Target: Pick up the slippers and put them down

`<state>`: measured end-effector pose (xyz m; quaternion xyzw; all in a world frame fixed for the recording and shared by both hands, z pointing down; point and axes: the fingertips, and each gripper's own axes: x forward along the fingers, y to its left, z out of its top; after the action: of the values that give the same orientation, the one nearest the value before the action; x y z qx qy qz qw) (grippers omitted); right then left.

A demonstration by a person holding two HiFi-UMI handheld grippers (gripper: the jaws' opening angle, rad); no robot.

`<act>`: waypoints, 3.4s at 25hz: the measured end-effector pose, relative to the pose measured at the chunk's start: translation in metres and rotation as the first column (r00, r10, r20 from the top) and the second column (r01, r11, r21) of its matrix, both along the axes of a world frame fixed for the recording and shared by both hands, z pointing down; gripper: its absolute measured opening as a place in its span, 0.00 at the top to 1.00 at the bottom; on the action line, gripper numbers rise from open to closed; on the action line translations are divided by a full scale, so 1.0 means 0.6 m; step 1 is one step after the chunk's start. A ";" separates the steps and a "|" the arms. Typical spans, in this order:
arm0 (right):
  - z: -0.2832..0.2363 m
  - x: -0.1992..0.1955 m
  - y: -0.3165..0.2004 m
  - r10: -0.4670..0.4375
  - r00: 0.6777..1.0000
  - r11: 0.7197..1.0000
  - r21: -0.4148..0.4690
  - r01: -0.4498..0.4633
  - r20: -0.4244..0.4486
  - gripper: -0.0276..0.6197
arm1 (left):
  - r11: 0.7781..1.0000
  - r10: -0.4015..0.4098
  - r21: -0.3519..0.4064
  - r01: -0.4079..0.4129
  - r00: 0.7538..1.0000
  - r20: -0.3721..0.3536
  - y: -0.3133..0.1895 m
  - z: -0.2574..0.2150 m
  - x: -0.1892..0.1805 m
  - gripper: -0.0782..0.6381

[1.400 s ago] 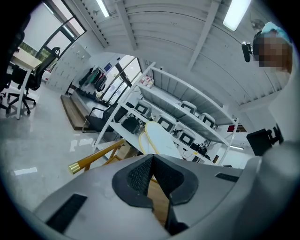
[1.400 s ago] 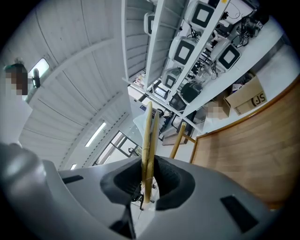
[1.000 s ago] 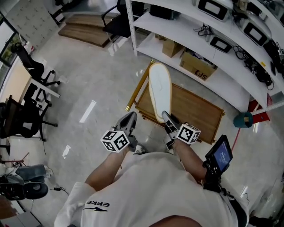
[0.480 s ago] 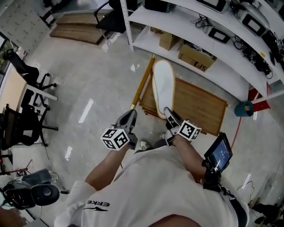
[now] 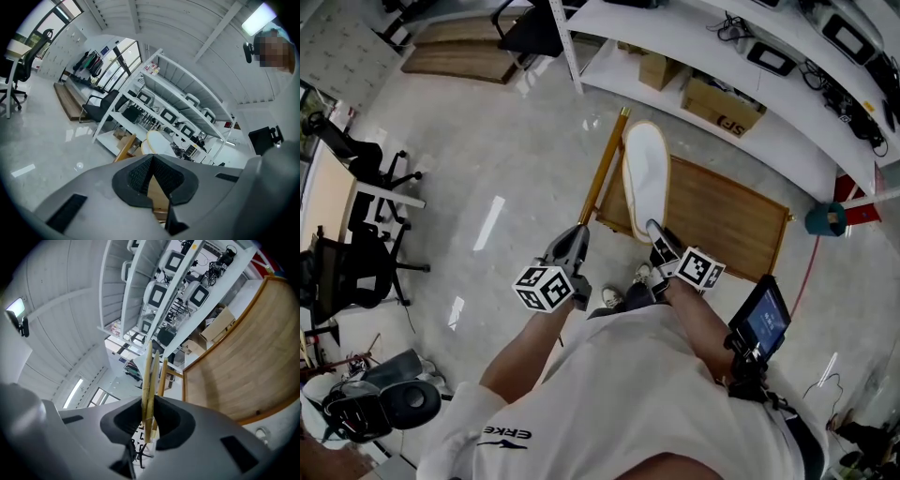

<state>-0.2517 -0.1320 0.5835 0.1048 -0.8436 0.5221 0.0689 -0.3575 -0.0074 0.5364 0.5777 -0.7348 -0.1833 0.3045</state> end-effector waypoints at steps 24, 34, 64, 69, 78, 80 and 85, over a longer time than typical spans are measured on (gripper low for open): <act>0.157 -0.041 0.000 0.069 0.989 0.976 -0.195 -0.094 -0.129 0.86 | 0.991 0.018 -0.129 -0.024 0.999 -0.045 -0.004 0.078 -0.037 0.89; 0.211 -0.036 0.011 0.109 0.973 0.949 -0.269 -0.162 -0.203 0.86 | 0.986 0.029 -0.164 -0.040 0.997 -0.069 0.005 0.103 -0.040 0.89; 0.315 -0.055 0.089 0.100 0.961 0.877 -0.434 -0.207 -0.257 0.86 | 0.971 -0.004 -0.237 -0.013 0.997 -0.073 0.062 0.136 -0.031 0.89; 0.329 -0.063 0.097 0.096 0.962 0.865 -0.458 -0.208 -0.255 0.86 | 0.968 -0.010 -0.250 -0.008 0.997 -0.072 0.070 0.139 -0.036 0.89; 0.346 -0.081 0.113 0.095 0.973 0.827 -0.527 -0.196 -0.213 0.84 | 0.965 0.005 -0.261 -0.022 0.998 -0.065 0.064 0.142 -0.041 0.89; 0.349 -0.082 0.113 0.097 0.975 0.819 -0.540 -0.193 -0.200 0.83 | 0.964 0.009 -0.263 -0.025 0.998 -0.062 0.062 0.142 -0.041 0.89; 0.354 -0.082 0.113 0.092 0.979 0.825 -0.537 -0.177 -0.182 0.82 | 0.963 0.016 -0.268 -0.032 0.998 -0.062 0.062 0.146 -0.037 0.89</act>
<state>-0.3008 -0.0645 0.7956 0.1781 -0.6409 0.7367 0.1214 -0.3794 0.0300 0.6242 0.5341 -0.7366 -0.0951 0.4039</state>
